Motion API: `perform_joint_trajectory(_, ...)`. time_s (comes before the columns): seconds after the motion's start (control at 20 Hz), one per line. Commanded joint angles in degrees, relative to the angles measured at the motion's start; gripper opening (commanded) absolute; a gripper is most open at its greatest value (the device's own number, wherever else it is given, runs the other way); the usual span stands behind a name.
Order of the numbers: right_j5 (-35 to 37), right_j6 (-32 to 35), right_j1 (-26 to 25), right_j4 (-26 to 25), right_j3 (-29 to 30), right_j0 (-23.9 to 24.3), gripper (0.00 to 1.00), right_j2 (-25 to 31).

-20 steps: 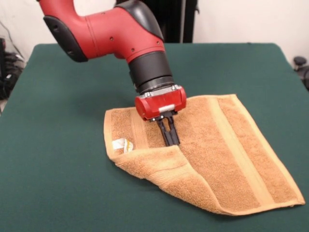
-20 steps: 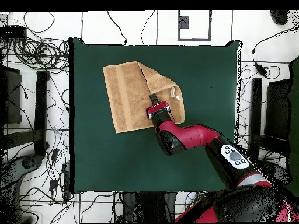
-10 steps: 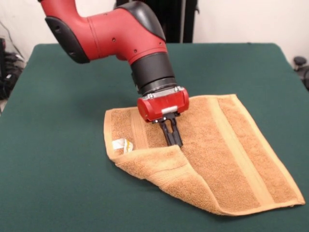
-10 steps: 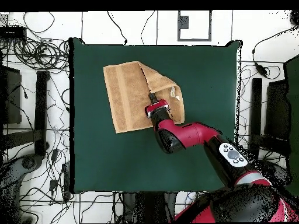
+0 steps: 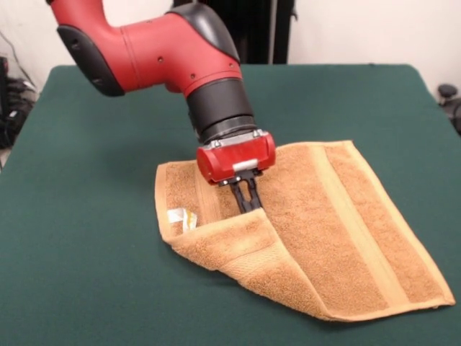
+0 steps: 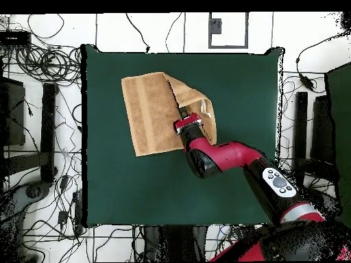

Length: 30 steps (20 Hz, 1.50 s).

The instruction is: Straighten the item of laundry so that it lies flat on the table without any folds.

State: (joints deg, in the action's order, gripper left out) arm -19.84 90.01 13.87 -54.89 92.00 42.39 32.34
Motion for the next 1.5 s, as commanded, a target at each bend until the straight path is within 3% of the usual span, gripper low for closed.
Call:
perform_joint_trajectory(0.05, 12.4, 7.2, -2.6, -5.9, -4.0, 2.9, 0.0, 10.9)
perform_joint_trajectory(0.35, 14.5, 6.0, -4.4, -7.6, -3.7, 5.8, 0.0, 14.0)
perform_joint_trajectory(1.05, 15.7, 4.8, -5.1, -8.4, -3.9, 7.1, 0.0, 15.8)
perform_joint_trajectory(1.3, 19.0, 4.2, -3.1, -3.0, -4.7, 4.1, 0.0, 12.8)
perform_joint_trajectory(1.5, 22.4, 0.7, -5.2, -3.0, -6.4, 5.0, 0.0, 16.8)
